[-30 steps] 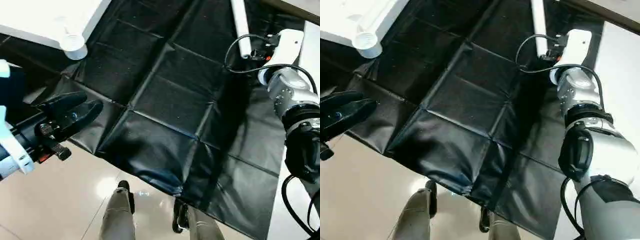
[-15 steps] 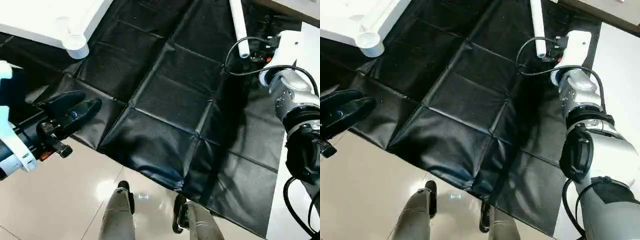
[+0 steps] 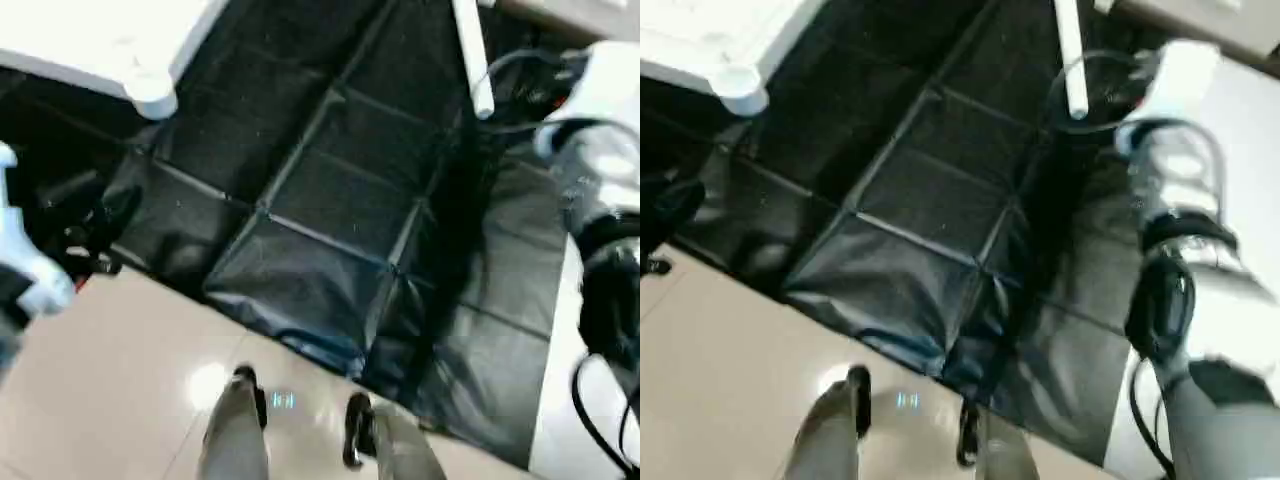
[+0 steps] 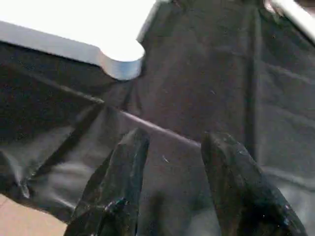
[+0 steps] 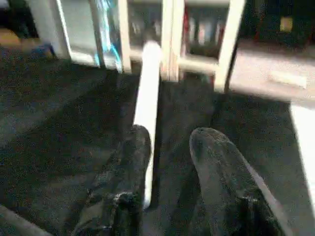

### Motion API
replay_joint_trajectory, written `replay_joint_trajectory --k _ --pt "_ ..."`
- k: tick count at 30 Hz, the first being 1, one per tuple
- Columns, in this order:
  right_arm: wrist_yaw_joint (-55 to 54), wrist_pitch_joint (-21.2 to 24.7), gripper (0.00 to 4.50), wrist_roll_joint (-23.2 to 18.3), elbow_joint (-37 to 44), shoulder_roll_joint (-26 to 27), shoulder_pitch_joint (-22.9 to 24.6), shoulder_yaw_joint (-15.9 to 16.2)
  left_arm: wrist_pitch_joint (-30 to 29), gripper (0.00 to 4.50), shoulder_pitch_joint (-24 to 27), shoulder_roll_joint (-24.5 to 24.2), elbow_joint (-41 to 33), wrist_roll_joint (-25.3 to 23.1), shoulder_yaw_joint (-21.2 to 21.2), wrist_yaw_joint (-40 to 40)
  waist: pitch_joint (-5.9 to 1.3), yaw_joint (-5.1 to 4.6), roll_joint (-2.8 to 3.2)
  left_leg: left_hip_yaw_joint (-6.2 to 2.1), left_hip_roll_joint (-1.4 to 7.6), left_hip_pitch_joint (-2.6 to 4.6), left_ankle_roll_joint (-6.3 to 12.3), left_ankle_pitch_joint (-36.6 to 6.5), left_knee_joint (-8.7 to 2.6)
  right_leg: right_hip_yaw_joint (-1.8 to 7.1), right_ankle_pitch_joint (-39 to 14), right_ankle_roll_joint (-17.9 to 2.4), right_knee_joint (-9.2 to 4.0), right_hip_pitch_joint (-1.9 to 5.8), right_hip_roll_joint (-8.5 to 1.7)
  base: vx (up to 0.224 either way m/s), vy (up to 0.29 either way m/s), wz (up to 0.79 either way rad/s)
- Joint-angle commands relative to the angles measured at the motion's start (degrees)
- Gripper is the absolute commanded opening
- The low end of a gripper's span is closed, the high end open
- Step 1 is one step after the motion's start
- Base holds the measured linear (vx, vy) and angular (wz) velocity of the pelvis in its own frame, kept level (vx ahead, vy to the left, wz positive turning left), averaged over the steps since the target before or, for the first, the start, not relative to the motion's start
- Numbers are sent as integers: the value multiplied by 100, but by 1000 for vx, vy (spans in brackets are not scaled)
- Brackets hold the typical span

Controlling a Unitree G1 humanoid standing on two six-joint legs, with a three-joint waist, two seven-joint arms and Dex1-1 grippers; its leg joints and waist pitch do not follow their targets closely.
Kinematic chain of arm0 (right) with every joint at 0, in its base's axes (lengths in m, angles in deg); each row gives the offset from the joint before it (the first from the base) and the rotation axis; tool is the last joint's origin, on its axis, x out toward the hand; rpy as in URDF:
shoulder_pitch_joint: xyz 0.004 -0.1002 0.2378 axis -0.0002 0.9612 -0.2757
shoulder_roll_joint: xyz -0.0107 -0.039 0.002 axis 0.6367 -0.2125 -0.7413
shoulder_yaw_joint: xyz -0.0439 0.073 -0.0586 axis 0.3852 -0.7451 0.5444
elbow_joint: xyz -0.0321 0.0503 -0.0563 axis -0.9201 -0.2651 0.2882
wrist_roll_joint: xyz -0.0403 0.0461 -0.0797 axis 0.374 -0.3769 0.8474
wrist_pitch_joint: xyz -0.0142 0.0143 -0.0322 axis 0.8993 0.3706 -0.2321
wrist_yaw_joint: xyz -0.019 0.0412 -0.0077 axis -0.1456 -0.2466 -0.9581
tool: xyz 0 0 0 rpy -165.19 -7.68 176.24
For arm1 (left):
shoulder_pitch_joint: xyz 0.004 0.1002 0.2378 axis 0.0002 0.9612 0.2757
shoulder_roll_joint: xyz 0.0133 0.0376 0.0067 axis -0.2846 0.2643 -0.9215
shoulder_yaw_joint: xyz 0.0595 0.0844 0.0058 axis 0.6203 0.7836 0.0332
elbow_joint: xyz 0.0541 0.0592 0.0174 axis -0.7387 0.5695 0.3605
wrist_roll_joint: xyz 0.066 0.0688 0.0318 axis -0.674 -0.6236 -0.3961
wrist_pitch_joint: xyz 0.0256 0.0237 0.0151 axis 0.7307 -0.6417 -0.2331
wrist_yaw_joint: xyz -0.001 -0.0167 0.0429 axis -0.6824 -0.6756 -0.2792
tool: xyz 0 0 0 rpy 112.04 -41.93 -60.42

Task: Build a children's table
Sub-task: Pick table leg

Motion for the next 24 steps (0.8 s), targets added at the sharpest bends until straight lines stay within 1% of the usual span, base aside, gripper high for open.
replay_joint_trajectory --k 1,2,3,4,5,6,7,8,9,10,11,12,13,14,15,16,17,18,19,20,21,22,23,24 --pt "83 258 207 -261 900 17 453 -165 117 205 -168 53 209 -329 362 -89 -1034 -88 160 172 -71 381 -313 408 -128 119 1456 -970 -166 475 -123 0 0 0" --pt "-99 905 215 -350 2490 287 1359 -103 274 205 -560 271 442 -575 576 -213 -1091 -79 255 168 -69 405 -322 210 -152 110 1195 -952 -260 484 -122 0 0 0" --pt "-159 1056 215 -372 2853 354 1567 -99 288 205 -645 311 496 -631 634 -229 -1128 -77 291 163 -48 434 -380 -358 -198 120 614 -993 -306 491 -160 0 0 0" --pt "-260 1241 222 -392 3314 449 1856 -95 309 205 -777 394 585 -750 746 -260 -1149 -135 245 135 -54 380 -534 -944 -277 98 -350 -979 -325 570 -196 -63 20 -2" --pt "-706 2037 237 -380 4708 697 2691 -73 361 205 -983 651 735 -1268 967 -66 -1129 -172 281 179 -21 527 -598 -1669 -303 137 -1494 -793 -519 442 -204 -63 20 -2" --pt "-844 2232 250 -361 5070 781 2921 -68 402 205 -1027 732 789 -1463 1052 -27 -1191 -179 317 152 -11 542 -612 -1862 -303 146 -1791 -743 -498 470 -238 -63 25 0" --pt "-953 2406 250 -343 5532 896 3234 -48 470 205 -1043 806 843 -1644 1128 -7 -1144 -226 284 147 -19 528 -654 -2134 -355 135 -2339 -625 -565 458 -235 -55 27 -5" --pt "-982 2423 250 -334 5631 933 3311 -47 493 205 -1041 840 862 -1681 1143 -9 -1199 -248 314 130 -29 606 -714 -2572 -358 125 -3350 -355 -676 440 -280 -55 27 -5" --pt "-1179 2604 250 -306 6431 1249 3946 3 651 205 -988 1078 930 -1848 1225 -51 -1192 -329 336 112 -59 640 -736 -2757 -337 109 -4021 -140 -796 381 -281 -72 27 -11" --pt "-1252 2690 250 -309 6782 1393 4238 31 718 205 -953 1190 936 -1889 1255 -72 -1217 -355 335 108 -62 638 -716 -2777 -331 100 -4214 -57 -842 385 -298 -61 24 -15" --pt "-1265 2710 250 -312 6871 1430 4316 48 736 205 -944 1220 935 -1897 1261 -72 -1289 -400 346 81 -60 645 -697 -2770 -341 77 -4276 -7 -847 390 -308 -61 24 -15" --pt "-1320 2811 250 -373 7216 1556 4618 137 808 205 -929 1370 940 -1964 1319 -22 -1292 -497 373 40 -89 634 -725 -3068 -374 -30 -4418 23 -874 411 -256 -76 28 -24" --pt "-1332 2834 250 -391 7283 1578 4677 157 822 205 -928 1403 943 -1981 1335 -6 -1287 -565 349 19 -94 623 -718 -3236 -383 -90 -4491 53 -898 423 -228 -102 40 -30" --pt "-1369 2900 250 -400 7529 1643 4883 253 872 205 -936 1548 934 -2111 1478 78 -1313 -641 405 -29 -88 662 -693 -3539 -410 -182 -4430 63 -937 449 -202 -102 40 -30" --pt "-1418 3094 250 -421 7772 1664 5021 312 907 205 -953 1648 945 -2250 1613 120 -1286 -741 471 -96 -53 671 -638 -4055 -517 -354 -4205 16 -949 522 -129 -105 44 -31" --pt "-1458 3262 250 -441 7953 1676 5109 347 949 205 -962 1742 950 -2362 1746 113 -1275 -778 520 -116 -2 624 -613 -4468 -664 -477 -3982 -34 -856 619 -54 -173 33 -24" --pt "-1472 3365 250 -378 8039 1657 5133 357 991 205 -958 1790 941 -2469 1856 87 -1314 -522 719 57 167 -36 -645 -5527 -1299 -547 -2427 -405 635 1289 10 -173 33 -24" --pt "-1507 3651 250 -462 8232 1646 5169 356 1027 205 -962 1869 960 -2652 1922 69 -1363 -76 609 498 127 -350 -375 -5182 -1208 -288 -2660 -263 1014 1429 43 -157 -24 -6" --pt "-1529 3832 250 -525 8356 1641 5189 353 1049 205 -964 1921 971 -2773 1951 59 -1486 -169 333 550 162 -110 -154 -3817 -714 190 -4202 46 1069 1299 -69 31 -92 -1" --pt "-1554 3938 250 -553 8437 1637 5202 346 1067 205 -969 1990 990 -2834 1953 53 -1164 -607 101 -23 -84 921 53 -1231 1474 560 -8997 79 -1335 -350 -818 31 -92 -1" --pt "-1579 4045 250 -581 8520 1632 5215 339 1084 205 -974 2059 1009 -2895 1955 46 -1163 -648 33 -318 -274 352 173 -1428 1519 771 -8389 -386 -952 513 -782 79 -20 -7" --pt "-1648 4164 250 -576 8627 1626 5202 307 1110 205 -981 2123 1023 -3045 1956 58 -1146 -531 -2 -438 -297 233 227 -1586 1637 489 -8084 -511 -886 720 -1029 -33 58 39" --pt "-1722 4255 250 -512 8691 1605 5197 279 1131 205 -970 2204 1030 -3123 1930 75 -1307 -659 168 -459 -312 680 307 -2312 1457 198 -7237 -665 -783 655 -1038 -33 58 39" --pt "-1865 4283 250 -413 8704 1610 5172 202 1145 205 -942 2237 1023 -3253 1886 132 -1337 -854 404 -489 -240 923 170 -3215 900 -256 -5739 -913 -660 816 -795 -109 77 80"
